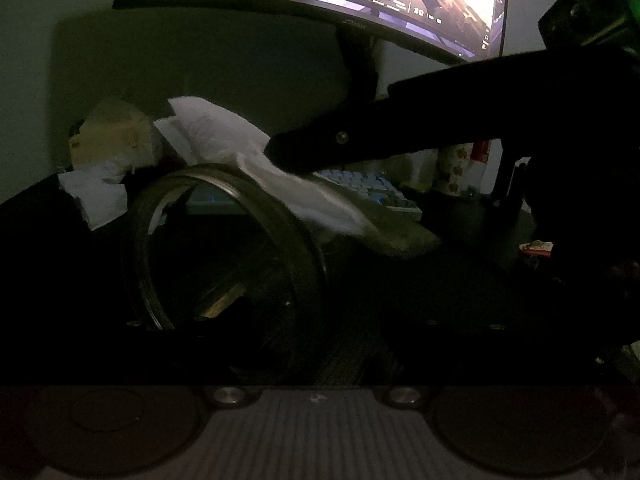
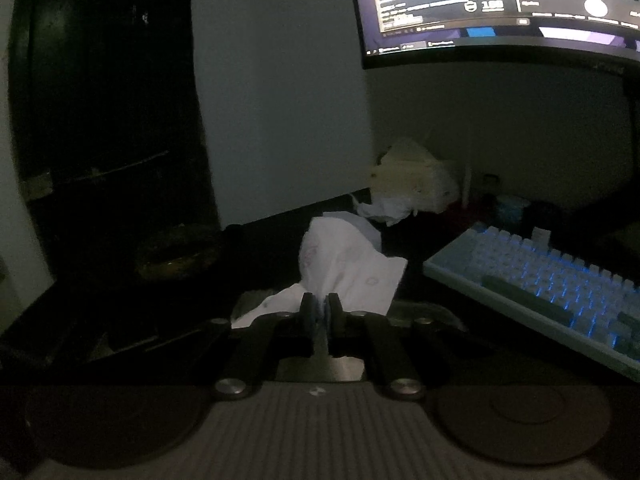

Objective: Clean container

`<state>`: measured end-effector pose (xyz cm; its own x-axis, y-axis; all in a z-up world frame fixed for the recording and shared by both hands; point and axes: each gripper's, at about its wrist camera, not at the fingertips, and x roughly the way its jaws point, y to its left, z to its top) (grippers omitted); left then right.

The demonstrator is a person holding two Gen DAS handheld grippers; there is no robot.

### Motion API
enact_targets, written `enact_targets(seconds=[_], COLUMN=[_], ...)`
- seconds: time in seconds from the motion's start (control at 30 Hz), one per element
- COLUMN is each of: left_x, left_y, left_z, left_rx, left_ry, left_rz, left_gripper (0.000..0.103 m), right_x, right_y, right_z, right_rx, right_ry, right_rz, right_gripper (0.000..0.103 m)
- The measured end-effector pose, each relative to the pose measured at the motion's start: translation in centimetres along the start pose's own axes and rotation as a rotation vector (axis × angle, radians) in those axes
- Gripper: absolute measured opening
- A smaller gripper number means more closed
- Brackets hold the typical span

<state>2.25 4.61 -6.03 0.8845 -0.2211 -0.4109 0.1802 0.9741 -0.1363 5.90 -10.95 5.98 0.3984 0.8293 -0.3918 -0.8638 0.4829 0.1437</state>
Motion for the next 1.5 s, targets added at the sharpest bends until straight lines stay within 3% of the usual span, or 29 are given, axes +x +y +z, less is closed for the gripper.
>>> enact_targets(seconds=[0.07, 0.17, 0.23, 0.3, 0.37, 0.47, 0.53, 0.63, 0.83, 1.03, 1.1, 1.23, 1.37, 1.5], left_x=[1.4, 1.5, 1.5, 1.5, 1.6, 1.5, 1.6, 1.7, 1.6, 1.6, 1.6, 1.7, 2.1, 0.9], left_y=[-2.8, -3.0, -3.0, -3.1, -3.2, -3.3, -3.3, -3.2, -3.1, -3.0, -3.1, -3.4, -4.0, -2.2], left_z=[0.1, 0.2, 0.2, 0.1, 0.1, 0.1, 0.1, 0.1, 0.1, 0.1, 0.2, 0.2, 0.3, 0.0], left_rx=[-0.032, -0.036, -0.036, -0.034, -0.032, -0.03, -0.034, -0.031, -0.027, -0.028, -0.029, -0.032, -0.03, -0.004], left_ry=[-0.01, -0.012, -0.013, -0.014, -0.014, -0.014, -0.014, -0.015, -0.017, -0.019, -0.02, -0.02, -0.02, -0.015], left_rz=[0.073, 0.077, 0.077, 0.077, 0.08, 0.081, 0.084, 0.083, 0.084, 0.083, 0.082, 0.083, 0.088, 0.03], left_gripper=[0.069, 0.069, 0.07, 0.071, 0.071, 0.071, 0.072, 0.072, 0.073, 0.073, 0.073, 0.074, 0.074, 0.074], right_x=[-0.1, -0.6, -1.0, -0.4, 0.4, 0.8, 1.0, 1.0, 1.3, 0.9, 1.0, 1.4, 1.4, 1.4], right_y=[-0.2, -0.2, -0.6, -1.1, -1.2, -1.6, -1.7, -1.6, -3.4, -0.8, -1.1, -3.3, -3.6, -3.1], right_z=[0.1, 0.2, 0.4, 0.5, 0.2, 0.1, 0.1, 0.2, 0.7, 0.6, 0.7, 0.8, 0.7, 0.6], right_rx=[-0.013, -0.036, -0.027, -0.019, -0.02, 0.017, 0.024, -0.002, 0.067, 0.028, 0.029, 0.083, 0.088, 0.076], right_ry=[-0.009, -0.057, -0.093, -0.058, -0.03, -0.029, -0.033, -0.028, 0.004, 0.005, 0.01, 0.027, 0.025, 0.021], right_rz=[0.017, 0.019, 0.009, -0.008, -0.032, -0.025, -0.004, -0.035, -0.142, 0.02, 0.018, -0.122, -0.135, -0.121], right_gripper=[0.011, 0.012, 0.023, 0.032, 0.032, 0.031, 0.013, 0.006, 0.006, 0.006, 0.006, 0.006, 0.006, 0.006])
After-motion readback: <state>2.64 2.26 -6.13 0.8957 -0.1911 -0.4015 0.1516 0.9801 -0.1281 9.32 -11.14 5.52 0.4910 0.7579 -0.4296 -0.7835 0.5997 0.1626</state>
